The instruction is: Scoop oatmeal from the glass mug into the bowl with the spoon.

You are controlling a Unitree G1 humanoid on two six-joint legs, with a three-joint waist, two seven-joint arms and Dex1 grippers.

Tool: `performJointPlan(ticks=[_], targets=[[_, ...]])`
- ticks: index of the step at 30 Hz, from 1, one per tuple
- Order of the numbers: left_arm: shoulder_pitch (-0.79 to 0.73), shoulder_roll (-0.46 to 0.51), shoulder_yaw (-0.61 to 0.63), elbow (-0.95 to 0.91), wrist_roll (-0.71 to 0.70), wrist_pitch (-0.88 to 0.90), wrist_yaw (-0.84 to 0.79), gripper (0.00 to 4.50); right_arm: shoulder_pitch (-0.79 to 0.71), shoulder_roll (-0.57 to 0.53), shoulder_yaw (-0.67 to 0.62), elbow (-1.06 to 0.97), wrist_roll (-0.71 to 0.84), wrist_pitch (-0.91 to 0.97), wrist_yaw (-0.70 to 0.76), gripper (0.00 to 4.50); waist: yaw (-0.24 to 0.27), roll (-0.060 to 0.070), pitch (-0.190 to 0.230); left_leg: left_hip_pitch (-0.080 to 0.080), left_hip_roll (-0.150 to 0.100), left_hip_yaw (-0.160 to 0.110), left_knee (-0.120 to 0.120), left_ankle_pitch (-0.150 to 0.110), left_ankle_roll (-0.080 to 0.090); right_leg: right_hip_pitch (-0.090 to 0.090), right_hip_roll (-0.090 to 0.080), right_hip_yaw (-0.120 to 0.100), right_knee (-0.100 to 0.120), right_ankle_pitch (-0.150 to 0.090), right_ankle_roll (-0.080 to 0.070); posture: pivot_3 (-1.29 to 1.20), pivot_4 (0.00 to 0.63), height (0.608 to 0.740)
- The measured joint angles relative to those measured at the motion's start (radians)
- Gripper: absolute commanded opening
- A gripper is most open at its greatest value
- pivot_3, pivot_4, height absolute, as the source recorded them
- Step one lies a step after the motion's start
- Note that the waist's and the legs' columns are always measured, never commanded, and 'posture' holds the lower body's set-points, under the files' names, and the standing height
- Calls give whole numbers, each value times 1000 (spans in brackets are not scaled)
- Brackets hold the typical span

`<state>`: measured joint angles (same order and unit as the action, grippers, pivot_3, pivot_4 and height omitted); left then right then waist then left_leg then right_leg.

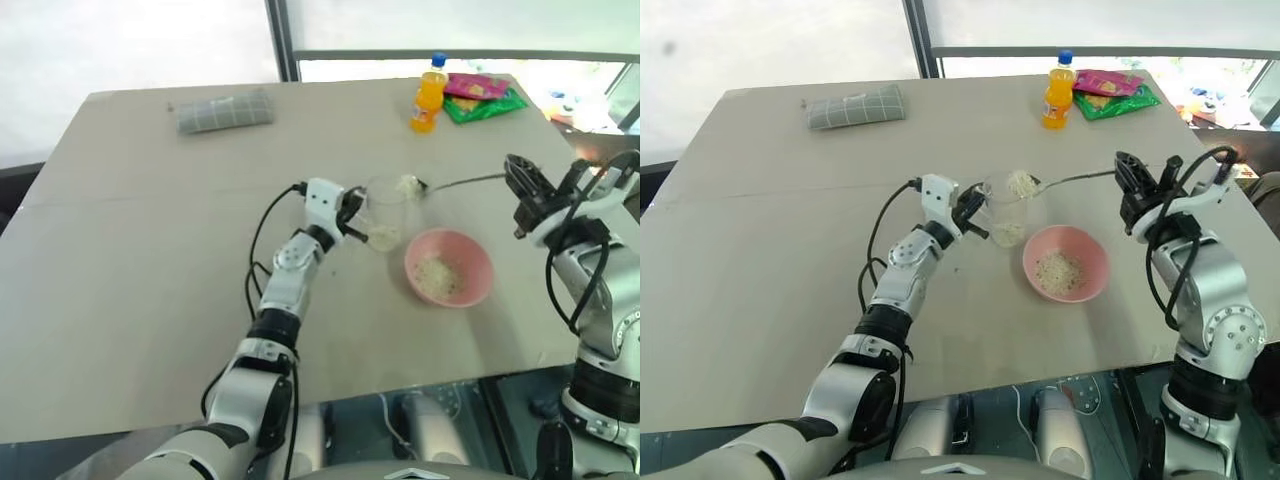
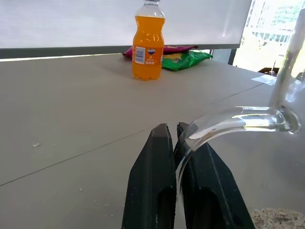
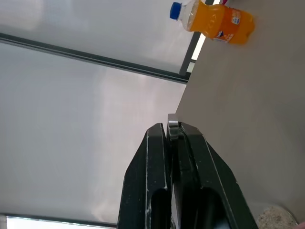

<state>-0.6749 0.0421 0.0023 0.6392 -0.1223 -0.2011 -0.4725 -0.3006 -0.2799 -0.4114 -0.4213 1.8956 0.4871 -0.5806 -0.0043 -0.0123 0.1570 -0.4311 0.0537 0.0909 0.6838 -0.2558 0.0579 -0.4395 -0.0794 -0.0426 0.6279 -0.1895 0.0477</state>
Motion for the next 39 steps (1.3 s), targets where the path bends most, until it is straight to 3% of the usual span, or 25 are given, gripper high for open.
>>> performJointPlan(ticks=[24, 32, 39], targets=[[-85, -11, -4, 139, 1, -45, -90, 30, 357, -35, -40, -285, 24, -190, -18, 0, 17, 0, 0, 1, -1, -2, 1, 0, 0, 2, 0, 1, 0, 0, 0, 0, 150, 740], [-86, -9, -3, 143, 1, -45, -93, 30, 437, -134, -60, -297, 21, -188, -14, 0, 18, 0, 0, 1, -1, -2, 2, 0, 0, 2, 0, 1, 0, 0, 0, 0, 150, 740], [-86, -10, -3, 146, 1, -47, -93, 30, 379, -318, -58, -271, -37, -137, 1, 0, 18, -1, 0, 1, -1, -2, 2, 0, 0, 3, 1, 1, 0, 0, 0, 0, 150, 740]])
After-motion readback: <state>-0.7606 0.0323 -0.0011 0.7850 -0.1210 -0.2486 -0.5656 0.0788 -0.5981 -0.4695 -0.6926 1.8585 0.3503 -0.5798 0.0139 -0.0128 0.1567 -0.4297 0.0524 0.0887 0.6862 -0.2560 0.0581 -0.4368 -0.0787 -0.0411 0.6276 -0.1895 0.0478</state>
